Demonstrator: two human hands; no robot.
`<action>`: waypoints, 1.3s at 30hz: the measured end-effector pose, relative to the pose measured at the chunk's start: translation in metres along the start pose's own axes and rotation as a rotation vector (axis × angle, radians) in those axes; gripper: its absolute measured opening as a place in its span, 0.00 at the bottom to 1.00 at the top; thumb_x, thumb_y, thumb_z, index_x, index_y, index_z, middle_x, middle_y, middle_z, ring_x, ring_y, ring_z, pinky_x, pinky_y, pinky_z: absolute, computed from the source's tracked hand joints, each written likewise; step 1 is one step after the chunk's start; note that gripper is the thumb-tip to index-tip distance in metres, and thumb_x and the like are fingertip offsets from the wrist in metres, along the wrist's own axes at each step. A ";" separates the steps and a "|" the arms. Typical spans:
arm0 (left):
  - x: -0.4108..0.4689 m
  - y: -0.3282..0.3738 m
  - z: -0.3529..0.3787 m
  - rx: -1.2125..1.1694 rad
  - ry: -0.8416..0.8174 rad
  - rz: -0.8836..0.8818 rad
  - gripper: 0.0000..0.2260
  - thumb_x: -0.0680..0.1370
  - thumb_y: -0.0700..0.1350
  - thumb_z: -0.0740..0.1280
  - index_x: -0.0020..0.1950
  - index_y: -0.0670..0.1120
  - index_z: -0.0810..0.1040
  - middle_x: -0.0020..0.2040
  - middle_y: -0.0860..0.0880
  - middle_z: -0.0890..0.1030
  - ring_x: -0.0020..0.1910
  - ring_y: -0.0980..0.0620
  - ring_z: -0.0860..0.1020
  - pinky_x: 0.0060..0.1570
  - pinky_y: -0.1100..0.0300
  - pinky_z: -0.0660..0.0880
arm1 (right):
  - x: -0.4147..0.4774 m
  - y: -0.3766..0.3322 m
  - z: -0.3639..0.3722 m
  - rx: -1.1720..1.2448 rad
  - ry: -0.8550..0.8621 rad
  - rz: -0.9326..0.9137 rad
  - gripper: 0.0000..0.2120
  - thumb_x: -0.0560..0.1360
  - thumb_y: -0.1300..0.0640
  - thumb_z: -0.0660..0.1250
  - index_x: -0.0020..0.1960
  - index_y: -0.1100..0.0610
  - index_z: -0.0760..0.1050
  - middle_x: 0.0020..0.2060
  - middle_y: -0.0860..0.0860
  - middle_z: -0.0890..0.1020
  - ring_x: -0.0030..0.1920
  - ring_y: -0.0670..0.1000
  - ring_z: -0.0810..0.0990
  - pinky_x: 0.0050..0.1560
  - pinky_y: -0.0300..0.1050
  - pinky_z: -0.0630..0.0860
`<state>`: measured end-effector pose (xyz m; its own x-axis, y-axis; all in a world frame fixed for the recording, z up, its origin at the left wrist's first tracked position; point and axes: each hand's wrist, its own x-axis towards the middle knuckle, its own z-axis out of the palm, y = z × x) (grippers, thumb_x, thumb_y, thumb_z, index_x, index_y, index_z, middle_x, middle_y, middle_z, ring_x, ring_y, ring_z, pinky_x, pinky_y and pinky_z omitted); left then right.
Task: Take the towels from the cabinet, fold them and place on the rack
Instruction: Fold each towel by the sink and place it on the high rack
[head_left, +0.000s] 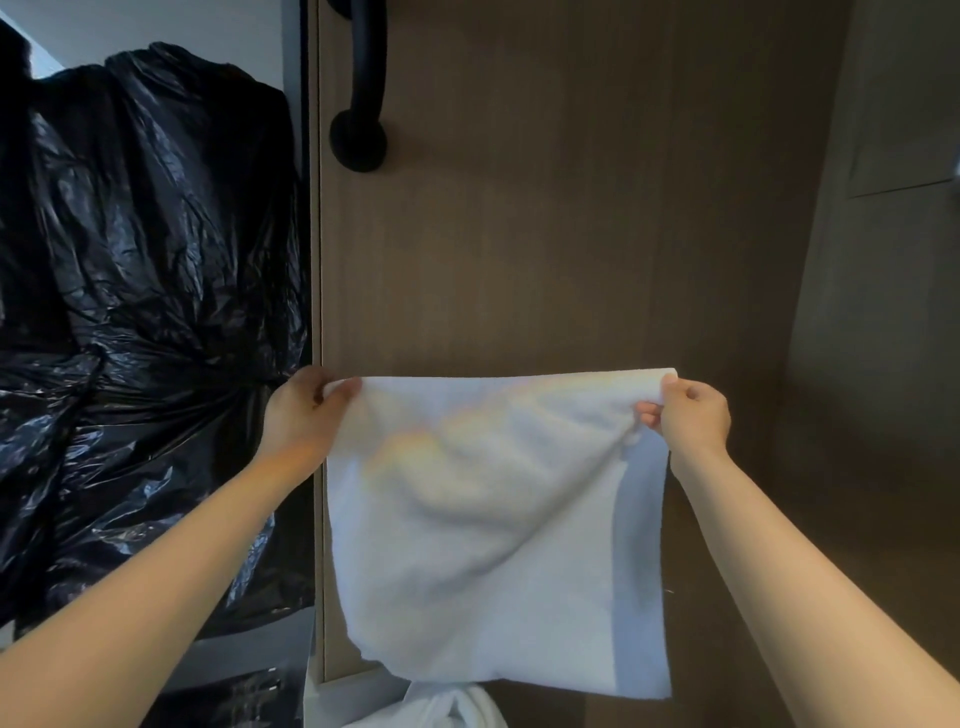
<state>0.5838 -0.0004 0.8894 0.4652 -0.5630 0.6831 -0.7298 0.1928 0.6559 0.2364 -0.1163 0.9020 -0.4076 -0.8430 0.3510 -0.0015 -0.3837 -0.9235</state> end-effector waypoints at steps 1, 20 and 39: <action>-0.002 0.002 0.001 -0.070 -0.014 -0.064 0.15 0.80 0.51 0.64 0.49 0.37 0.76 0.42 0.40 0.79 0.37 0.48 0.76 0.34 0.59 0.69 | 0.002 0.004 -0.001 0.005 -0.007 0.039 0.06 0.81 0.52 0.62 0.52 0.54 0.75 0.35 0.49 0.82 0.33 0.46 0.83 0.37 0.35 0.76; -0.106 0.008 0.048 -0.138 -0.295 -0.012 0.07 0.75 0.47 0.72 0.37 0.49 0.79 0.34 0.55 0.78 0.32 0.64 0.73 0.33 0.73 0.67 | -0.127 0.062 0.017 -0.177 -0.800 -0.035 0.09 0.79 0.59 0.66 0.58 0.51 0.79 0.44 0.50 0.84 0.31 0.46 0.82 0.34 0.34 0.76; -0.164 -0.003 0.011 -0.261 -0.328 -0.218 0.04 0.73 0.41 0.73 0.44 0.51 0.82 0.40 0.53 0.84 0.40 0.55 0.82 0.40 0.64 0.78 | -0.186 0.084 0.030 0.005 -1.046 0.021 0.07 0.81 0.54 0.63 0.54 0.55 0.78 0.35 0.50 0.81 0.33 0.47 0.78 0.35 0.40 0.76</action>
<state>0.5039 0.0829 0.7717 0.3801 -0.8287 0.4109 -0.4626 0.2144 0.8603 0.3395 -0.0028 0.7635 0.5864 -0.7539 0.2961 0.0014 -0.3646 -0.9312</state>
